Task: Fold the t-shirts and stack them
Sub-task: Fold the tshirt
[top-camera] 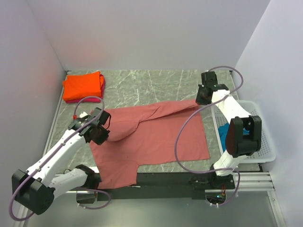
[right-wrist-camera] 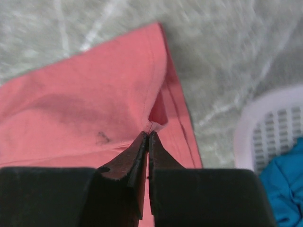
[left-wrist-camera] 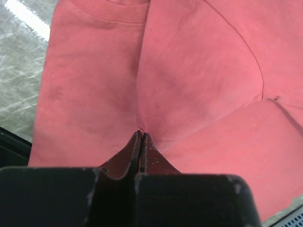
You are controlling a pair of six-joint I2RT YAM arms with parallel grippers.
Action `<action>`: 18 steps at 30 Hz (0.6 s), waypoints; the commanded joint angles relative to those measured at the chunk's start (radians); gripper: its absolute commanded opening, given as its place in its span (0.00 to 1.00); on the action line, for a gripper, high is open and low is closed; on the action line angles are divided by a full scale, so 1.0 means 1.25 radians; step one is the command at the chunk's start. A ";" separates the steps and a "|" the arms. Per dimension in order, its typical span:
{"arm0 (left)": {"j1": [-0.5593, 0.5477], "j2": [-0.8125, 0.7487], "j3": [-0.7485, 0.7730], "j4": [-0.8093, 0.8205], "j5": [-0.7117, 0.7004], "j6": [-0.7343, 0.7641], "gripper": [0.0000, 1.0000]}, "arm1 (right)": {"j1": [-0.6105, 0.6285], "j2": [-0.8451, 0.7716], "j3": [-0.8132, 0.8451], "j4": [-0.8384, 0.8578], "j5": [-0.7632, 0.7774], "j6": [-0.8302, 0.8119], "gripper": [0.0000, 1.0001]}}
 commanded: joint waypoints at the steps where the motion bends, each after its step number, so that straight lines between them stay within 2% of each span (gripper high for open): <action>1: -0.004 -0.028 -0.007 -0.021 0.003 0.001 0.01 | -0.006 -0.045 -0.059 0.019 0.080 0.046 0.29; 2: -0.004 -0.027 -0.007 -0.026 0.005 0.012 0.13 | -0.006 -0.048 -0.073 0.018 0.087 0.064 0.42; 4: -0.005 -0.026 -0.003 -0.034 0.007 0.020 0.30 | -0.006 -0.059 -0.101 0.019 0.099 0.074 0.56; 5: -0.005 -0.027 0.000 -0.033 0.010 0.036 0.44 | -0.006 -0.067 -0.105 0.019 0.099 0.077 0.58; 8: -0.005 -0.034 0.021 -0.027 0.011 0.059 0.66 | -0.005 -0.082 -0.088 0.024 0.076 0.066 0.61; 9: -0.005 -0.036 0.027 -0.020 0.019 0.082 0.96 | -0.005 -0.089 -0.082 0.031 0.051 0.063 0.61; 10: -0.004 -0.036 0.031 -0.016 0.018 0.087 1.00 | -0.004 -0.092 -0.076 0.036 0.036 0.058 0.61; 12: -0.005 -0.027 0.034 0.021 0.012 0.101 0.99 | -0.002 -0.089 -0.058 0.059 -0.002 0.044 0.62; 14: -0.004 0.001 0.042 0.066 -0.018 0.130 0.99 | 0.009 -0.068 -0.034 0.077 -0.066 0.025 0.72; 18: 0.026 0.108 0.085 0.245 -0.059 0.209 0.99 | 0.033 0.026 0.042 0.074 -0.113 0.007 0.74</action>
